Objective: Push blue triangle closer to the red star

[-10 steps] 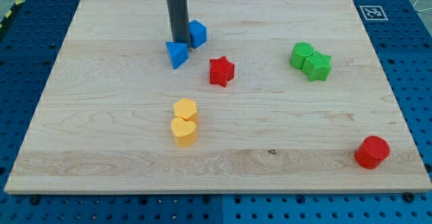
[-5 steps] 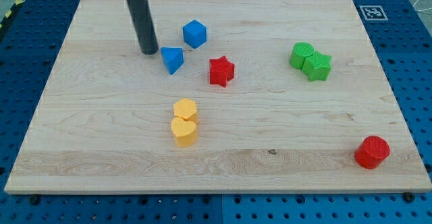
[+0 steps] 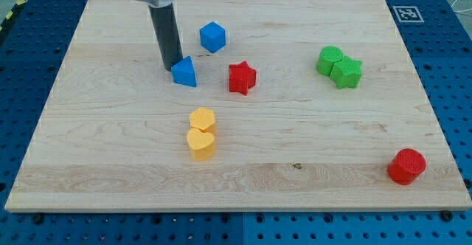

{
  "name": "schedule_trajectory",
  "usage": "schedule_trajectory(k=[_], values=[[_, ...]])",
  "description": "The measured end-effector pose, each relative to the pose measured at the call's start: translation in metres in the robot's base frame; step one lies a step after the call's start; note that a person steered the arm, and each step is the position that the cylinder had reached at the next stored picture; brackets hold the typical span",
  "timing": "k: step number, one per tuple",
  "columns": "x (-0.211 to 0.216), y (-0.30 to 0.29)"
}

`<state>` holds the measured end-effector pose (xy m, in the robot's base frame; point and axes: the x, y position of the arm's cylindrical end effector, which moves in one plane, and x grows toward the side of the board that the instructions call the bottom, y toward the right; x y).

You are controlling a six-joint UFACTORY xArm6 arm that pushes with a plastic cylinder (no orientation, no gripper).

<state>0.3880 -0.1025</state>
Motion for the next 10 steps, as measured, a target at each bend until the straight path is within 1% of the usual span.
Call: schedule_trajectory(k=[1, 2, 3, 4, 5, 7, 9, 10], values=[[0.000, 0.028], [0.000, 0.042], [0.000, 0.021], [0.000, -0.023], [0.000, -0.038], [0.005, -0.019], [0.027, -0.039], [0.027, -0.018]])
